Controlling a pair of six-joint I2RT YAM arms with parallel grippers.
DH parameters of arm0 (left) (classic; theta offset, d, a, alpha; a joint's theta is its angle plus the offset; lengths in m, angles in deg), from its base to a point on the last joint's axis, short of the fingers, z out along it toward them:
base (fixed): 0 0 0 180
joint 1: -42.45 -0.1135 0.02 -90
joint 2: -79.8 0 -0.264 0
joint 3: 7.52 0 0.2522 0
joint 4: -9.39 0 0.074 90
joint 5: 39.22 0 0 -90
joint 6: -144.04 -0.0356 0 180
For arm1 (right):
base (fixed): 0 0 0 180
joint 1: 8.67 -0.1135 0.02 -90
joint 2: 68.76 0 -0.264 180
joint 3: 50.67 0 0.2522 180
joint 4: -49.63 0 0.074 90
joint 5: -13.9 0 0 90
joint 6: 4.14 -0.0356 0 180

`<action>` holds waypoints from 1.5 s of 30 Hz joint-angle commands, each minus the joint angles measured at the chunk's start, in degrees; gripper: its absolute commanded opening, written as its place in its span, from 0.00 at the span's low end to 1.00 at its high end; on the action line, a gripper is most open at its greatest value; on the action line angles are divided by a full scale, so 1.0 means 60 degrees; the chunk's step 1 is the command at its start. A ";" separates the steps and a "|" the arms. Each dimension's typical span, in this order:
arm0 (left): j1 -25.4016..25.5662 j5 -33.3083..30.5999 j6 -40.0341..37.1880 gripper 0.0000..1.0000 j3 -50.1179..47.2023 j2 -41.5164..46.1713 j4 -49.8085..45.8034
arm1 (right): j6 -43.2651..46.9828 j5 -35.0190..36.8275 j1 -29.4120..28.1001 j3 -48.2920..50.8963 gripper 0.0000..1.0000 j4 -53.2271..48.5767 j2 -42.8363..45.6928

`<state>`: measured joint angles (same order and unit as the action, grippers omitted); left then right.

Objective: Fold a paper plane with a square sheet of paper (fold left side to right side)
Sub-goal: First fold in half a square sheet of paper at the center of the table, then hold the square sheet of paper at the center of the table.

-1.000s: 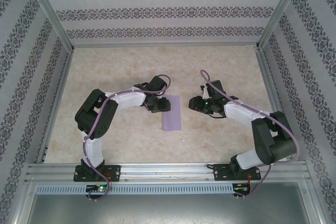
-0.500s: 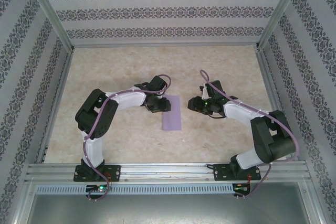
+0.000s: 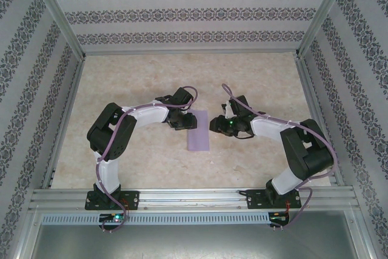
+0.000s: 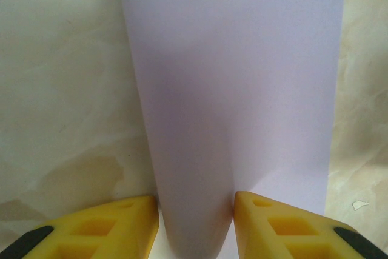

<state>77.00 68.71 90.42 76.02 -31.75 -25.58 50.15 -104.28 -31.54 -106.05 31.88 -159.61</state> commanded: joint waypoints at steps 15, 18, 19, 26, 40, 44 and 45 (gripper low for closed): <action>0.0497 0.0117 0.0131 0.41 -0.0296 -0.1419 0.0621 | -0.0487 -0.0674 -0.0355 -0.0473 0.35 0.0606 -0.0587; 0.0497 0.0128 0.0133 0.41 -0.0290 -0.1433 0.0606 | -0.0524 -0.0744 -0.0417 -0.0544 0.34 0.0650 -0.0699; 0.0496 0.0133 0.0133 0.41 -0.0289 -0.1443 0.0606 | -0.0538 -0.0773 -0.0432 -0.0569 0.34 0.0664 -0.0733; 0.0497 0.0102 0.0089 0.41 -0.0272 -0.1440 0.0547 | -0.0721 -0.1096 -0.0637 -0.0752 0.23 0.0901 -0.1123; 0.0483 -0.0134 0.0087 0.41 -0.0442 -0.0901 0.0693 | -0.0733 -0.0644 -0.0714 -0.0843 0.00 0.0452 -0.2056; 0.0387 -0.0392 -0.0005 0.44 -0.0569 -0.0205 0.0640 | -0.0678 -0.0425 -0.0714 -0.0855 0.00 0.0165 -0.2248; 0.0318 -0.0445 -0.0035 0.45 -0.0610 0.0002 0.0596 | -0.0649 -0.0369 -0.0714 -0.0855 0.00 0.0087 -0.2286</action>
<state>77.65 67.79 90.44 74.89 -30.29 -24.47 45.32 -110.03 -35.19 -111.02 36.01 -170.95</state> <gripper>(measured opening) 0.447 0.043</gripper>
